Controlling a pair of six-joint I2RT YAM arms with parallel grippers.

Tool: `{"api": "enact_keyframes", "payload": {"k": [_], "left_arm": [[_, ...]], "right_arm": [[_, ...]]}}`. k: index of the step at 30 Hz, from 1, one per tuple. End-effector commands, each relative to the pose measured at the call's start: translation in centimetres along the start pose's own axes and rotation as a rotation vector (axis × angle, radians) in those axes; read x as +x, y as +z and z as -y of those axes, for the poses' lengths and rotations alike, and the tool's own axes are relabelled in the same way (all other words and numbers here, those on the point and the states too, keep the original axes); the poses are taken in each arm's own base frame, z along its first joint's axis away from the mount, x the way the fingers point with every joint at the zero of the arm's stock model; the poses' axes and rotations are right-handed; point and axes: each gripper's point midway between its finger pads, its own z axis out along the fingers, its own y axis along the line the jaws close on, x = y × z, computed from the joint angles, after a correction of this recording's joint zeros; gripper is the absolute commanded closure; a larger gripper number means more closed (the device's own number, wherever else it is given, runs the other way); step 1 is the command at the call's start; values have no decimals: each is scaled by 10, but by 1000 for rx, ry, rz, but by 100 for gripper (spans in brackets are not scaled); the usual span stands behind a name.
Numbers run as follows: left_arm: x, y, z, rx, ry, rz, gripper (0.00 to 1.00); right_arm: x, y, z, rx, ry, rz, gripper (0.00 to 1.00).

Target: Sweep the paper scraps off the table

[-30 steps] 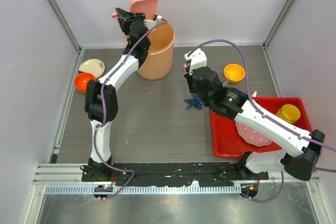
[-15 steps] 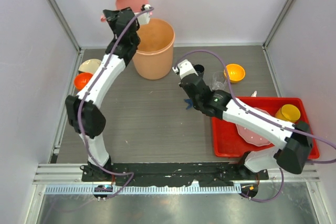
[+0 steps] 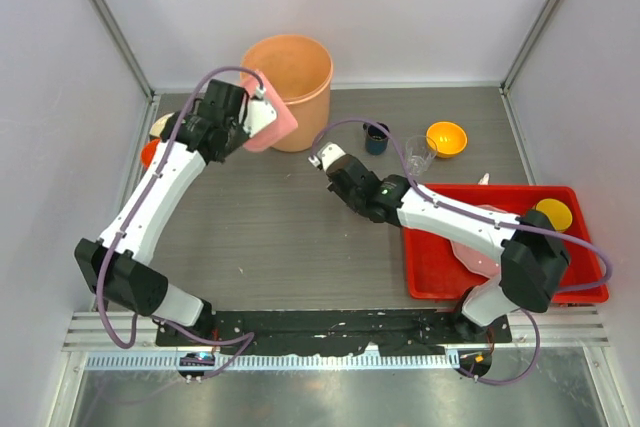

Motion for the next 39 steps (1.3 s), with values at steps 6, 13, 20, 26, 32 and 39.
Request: {"api": "enact_keyframes", "payload": {"k": [6, 13, 20, 26, 32, 39], "left_arm": [[73, -11, 126, 499, -82, -179, 100], [122, -3, 140, 522, -26, -311, 100], [187, -6, 155, 580, 229, -504, 100], [214, -6, 187, 727, 273, -615, 100], [218, 8, 202, 772, 301, -675, 100], [224, 20, 211, 801, 354, -751, 100]], "right_arm": [[-83, -38, -97, -450, 213, 225, 99], [-128, -70, -71, -409, 318, 320, 99], [-137, -102, -21, -274, 356, 398, 99], [-117, -65, 4, -60, 372, 306, 99], [-112, -27, -5, -48, 361, 232, 99], [-98, 3, -34, -141, 424, 135, 99]]}}
